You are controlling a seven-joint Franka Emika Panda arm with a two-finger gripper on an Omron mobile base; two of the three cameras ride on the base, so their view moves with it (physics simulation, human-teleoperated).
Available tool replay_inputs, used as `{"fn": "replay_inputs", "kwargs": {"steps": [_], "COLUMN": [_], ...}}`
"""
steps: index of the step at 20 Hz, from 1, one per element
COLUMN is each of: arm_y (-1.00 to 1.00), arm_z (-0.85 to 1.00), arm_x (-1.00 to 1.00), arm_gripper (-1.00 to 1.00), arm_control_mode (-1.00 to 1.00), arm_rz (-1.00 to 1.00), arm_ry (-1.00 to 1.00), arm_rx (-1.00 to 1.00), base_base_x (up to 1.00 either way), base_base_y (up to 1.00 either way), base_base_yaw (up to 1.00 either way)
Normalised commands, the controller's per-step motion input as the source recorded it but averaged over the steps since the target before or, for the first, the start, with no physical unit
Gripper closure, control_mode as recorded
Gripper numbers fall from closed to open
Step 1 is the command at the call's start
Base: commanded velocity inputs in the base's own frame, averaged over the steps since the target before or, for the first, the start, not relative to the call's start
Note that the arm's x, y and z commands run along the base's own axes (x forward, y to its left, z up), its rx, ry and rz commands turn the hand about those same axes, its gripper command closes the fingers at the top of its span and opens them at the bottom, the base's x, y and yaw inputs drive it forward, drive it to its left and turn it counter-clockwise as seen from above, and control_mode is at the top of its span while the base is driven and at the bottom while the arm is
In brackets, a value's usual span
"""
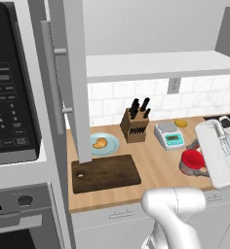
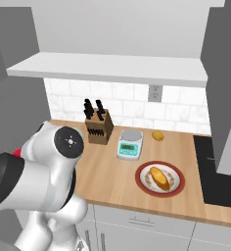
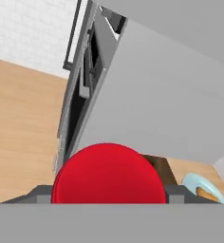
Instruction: From the different types of pastries on the counter, select a croissant and place it on the cutting board. Then retrieve a jar of jam from the cabinet and place it alongside the croissant on the cutting board.
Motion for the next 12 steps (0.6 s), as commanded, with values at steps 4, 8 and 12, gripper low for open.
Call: {"fn": "replay_inputs", "kwargs": {"steps": [4, 8, 12], "arm_y": [0.2, 0.28, 0.28], "arm_z": [-0.7, -0.91, -0.93], "arm_x": [0.42, 0.73, 0.95], "arm_gripper": [1.0, 1.0, 1.0], "arm_control_mode": [-1.0, -1.0, -1.0], "arm_rz": [-0.03, -0.07, -0.14], "arm_ry": [-0.01, 0.0, 0.0], "arm_rx": [0.0, 0.0, -0.05], "base_base_x": [0.0, 0.0, 0.0], "base_base_y": [0.0, 0.0, 0.0], "base_base_yaw": [0.0, 0.0, 0.0]}}
